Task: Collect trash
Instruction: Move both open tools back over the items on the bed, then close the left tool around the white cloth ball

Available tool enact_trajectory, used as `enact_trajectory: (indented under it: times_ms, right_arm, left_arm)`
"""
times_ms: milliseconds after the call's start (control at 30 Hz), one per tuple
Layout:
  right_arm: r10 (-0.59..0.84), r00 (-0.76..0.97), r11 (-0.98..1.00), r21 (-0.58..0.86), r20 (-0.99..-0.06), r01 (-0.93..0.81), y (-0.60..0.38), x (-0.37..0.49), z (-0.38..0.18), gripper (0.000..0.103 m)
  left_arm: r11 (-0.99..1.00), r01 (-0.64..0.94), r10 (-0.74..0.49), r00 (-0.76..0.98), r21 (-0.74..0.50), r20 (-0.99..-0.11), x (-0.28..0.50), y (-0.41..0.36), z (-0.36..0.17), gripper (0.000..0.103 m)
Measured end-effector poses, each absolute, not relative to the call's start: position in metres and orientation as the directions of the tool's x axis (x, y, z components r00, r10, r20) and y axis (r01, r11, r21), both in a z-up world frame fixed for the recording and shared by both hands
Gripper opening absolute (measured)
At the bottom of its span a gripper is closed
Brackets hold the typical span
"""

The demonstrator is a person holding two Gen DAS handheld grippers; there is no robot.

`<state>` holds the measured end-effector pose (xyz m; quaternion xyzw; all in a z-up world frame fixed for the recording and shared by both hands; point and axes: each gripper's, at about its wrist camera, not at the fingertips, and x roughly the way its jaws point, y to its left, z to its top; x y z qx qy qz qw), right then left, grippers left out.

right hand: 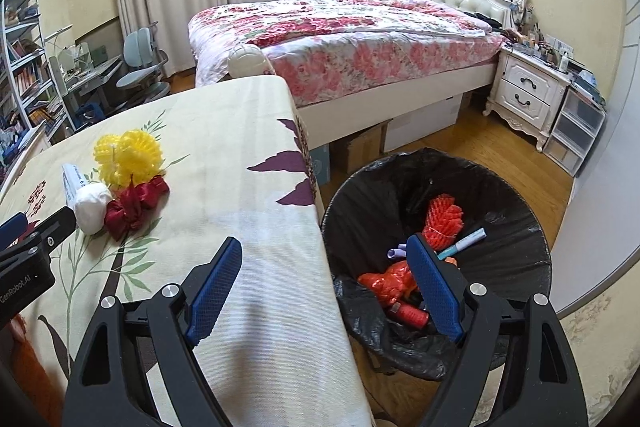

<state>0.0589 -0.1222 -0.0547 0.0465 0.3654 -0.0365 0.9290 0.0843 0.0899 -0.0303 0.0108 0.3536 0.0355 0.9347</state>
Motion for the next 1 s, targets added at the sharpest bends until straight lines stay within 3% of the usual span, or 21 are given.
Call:
enact_trajectory:
  times_ms: [533,700,867,1000]
  right_arm:
    - [-0.008,0.723,0.995,0.063,-0.691,0.072,-0.109,0.069,-0.055,0.082]
    - [-0.004,0.719,0.996,0.060,-0.695,0.063,-0.106,0.071,-0.056,0.081]
    - [-0.004,0.716,0.997,0.056,-0.698,0.060,-0.104,0.071,-0.057,0.081]
    - [-0.005,0.718,0.997,0.054,-0.696,0.060,-0.102,0.070,-0.057,0.082]
  left_arm:
    - [0.998,-0.028,0.054,0.737,0.049,-0.674,0.109,0.083,-0.035,0.092]
    - [0.999,0.003,0.024,0.713,0.038,-0.700,0.116,0.083,-0.040,0.071]
    - [0.998,0.050,-0.011,0.703,0.034,-0.711,0.114,0.080,-0.044,0.043]
    - [0.998,0.062,-0.020,0.704,0.033,-0.710,0.110,0.079,-0.043,0.041]
